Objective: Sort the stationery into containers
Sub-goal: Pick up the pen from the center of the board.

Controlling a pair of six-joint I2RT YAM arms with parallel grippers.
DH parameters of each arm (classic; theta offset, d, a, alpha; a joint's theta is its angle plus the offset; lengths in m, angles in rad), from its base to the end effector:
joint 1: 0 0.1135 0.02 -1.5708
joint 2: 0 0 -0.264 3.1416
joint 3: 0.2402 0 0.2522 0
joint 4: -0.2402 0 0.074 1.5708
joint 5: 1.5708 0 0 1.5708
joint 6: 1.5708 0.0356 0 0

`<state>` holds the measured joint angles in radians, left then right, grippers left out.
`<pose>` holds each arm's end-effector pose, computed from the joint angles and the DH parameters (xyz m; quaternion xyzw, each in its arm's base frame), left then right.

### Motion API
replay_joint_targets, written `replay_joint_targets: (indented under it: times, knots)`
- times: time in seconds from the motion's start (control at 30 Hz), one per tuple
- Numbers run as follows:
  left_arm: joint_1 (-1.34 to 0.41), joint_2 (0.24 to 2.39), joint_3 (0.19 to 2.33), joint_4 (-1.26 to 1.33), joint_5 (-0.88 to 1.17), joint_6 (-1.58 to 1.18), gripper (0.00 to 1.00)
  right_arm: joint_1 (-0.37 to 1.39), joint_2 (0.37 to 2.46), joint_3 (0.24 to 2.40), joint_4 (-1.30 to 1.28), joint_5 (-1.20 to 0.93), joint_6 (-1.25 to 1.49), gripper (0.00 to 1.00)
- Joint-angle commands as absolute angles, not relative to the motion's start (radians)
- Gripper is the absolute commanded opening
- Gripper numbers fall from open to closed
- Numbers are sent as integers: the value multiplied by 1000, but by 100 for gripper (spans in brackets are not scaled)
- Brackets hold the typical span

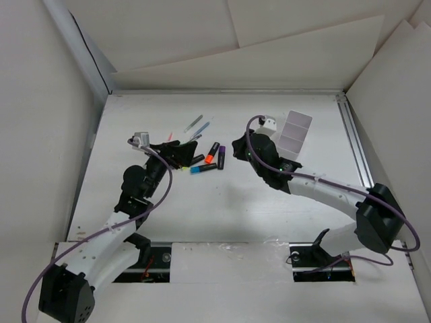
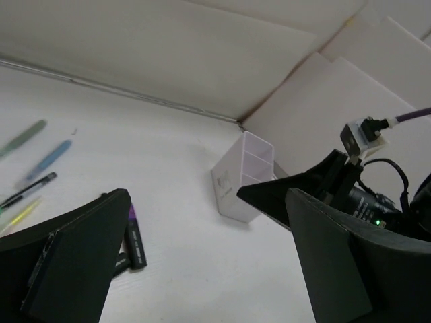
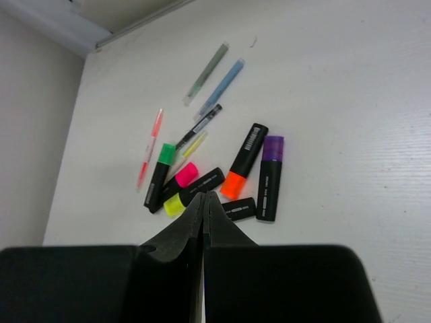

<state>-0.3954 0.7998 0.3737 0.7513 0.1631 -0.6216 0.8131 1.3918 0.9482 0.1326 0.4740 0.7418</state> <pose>0.1706 -0.0775 0.2911 0.0001 0.5851 -0.4356 0.6840 0.2321 0.2217 0.2900 0.1102 0.7899 0.2664 0.5412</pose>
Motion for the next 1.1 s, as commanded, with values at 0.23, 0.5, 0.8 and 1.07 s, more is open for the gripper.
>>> replay_joint_targets:
  times: [0.23,0.5,0.8,1.07]
  knots:
    - [-492,850,459,410,-199,-521,99,824,1627,1150,-44,558,799,11]
    - [-492,841,489,371,-167,-503,32,798,1857,1336,-172,523,830,53]
    - [-492,822,448,400,-141,-531,54,758,2094,1572,-325,466,833,47]
    - [-492,811,457,399,-103,-531,57,749,2147,1605,-374,454,833,46]
